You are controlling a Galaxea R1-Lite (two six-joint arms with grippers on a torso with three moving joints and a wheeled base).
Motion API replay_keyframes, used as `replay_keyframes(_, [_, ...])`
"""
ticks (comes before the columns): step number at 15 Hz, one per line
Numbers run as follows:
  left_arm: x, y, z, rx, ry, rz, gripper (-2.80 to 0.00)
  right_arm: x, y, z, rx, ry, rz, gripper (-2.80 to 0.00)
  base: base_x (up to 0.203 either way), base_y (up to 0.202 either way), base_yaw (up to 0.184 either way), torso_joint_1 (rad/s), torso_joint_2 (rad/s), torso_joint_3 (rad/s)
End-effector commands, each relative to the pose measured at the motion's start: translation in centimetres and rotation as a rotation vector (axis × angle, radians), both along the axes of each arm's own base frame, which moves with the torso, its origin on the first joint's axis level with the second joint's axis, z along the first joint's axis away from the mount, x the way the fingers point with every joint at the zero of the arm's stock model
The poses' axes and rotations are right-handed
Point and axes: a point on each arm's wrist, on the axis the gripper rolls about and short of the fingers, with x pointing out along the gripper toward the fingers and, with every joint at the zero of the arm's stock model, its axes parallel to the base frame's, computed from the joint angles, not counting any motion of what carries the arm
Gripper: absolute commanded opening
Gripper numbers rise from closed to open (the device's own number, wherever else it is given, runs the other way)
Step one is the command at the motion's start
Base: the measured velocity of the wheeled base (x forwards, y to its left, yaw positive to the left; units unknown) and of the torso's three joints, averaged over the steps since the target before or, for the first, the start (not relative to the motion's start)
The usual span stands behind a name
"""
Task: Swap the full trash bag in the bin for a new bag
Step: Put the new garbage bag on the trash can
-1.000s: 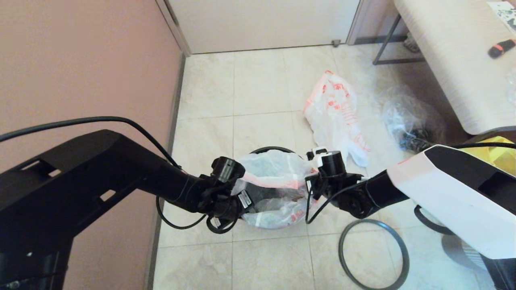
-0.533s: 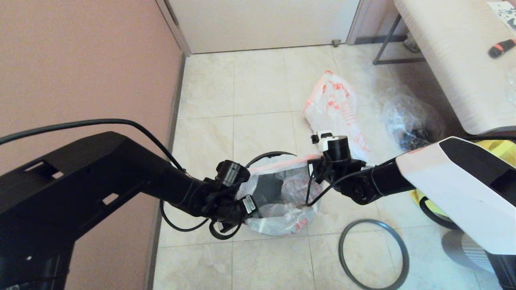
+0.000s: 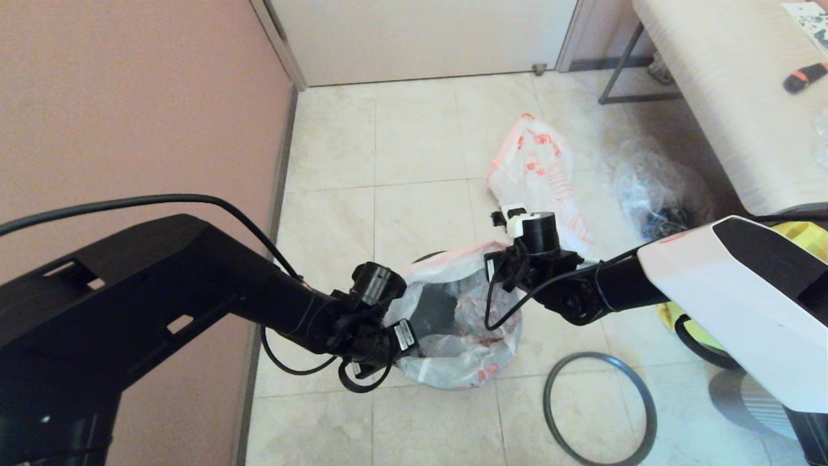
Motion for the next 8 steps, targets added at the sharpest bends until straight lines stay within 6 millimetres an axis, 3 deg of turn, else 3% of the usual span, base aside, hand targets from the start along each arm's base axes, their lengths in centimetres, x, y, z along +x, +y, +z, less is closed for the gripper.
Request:
replay_keyframes(1, [-0.2,-0.2,-0.1,-0.001,0.004,-0.004,-2.80,0.0,0.1,0.9,0.014,-0.017,0.012,-2.80,0.000,0.000,0.000,0.000,0.00,0.000])
replay_keyframes(4, [-0.4,-0.5,-0.1,0.000,0.005,-0.015,-2.80,0.3,0.0,1.9,0.026,-0.009,0.048,-2.80,0.000,0.000,0.000,0.000,0.00,0.000])
replay_keyframes(8, [-0.8,-0.9,-0.3,0.008,0.008,-0.038,-2.80,0.3,1.5,2.7,0.029,-0.009,0.086,-2.80,0.000,0.000,0.000,0.000,0.00,0.000])
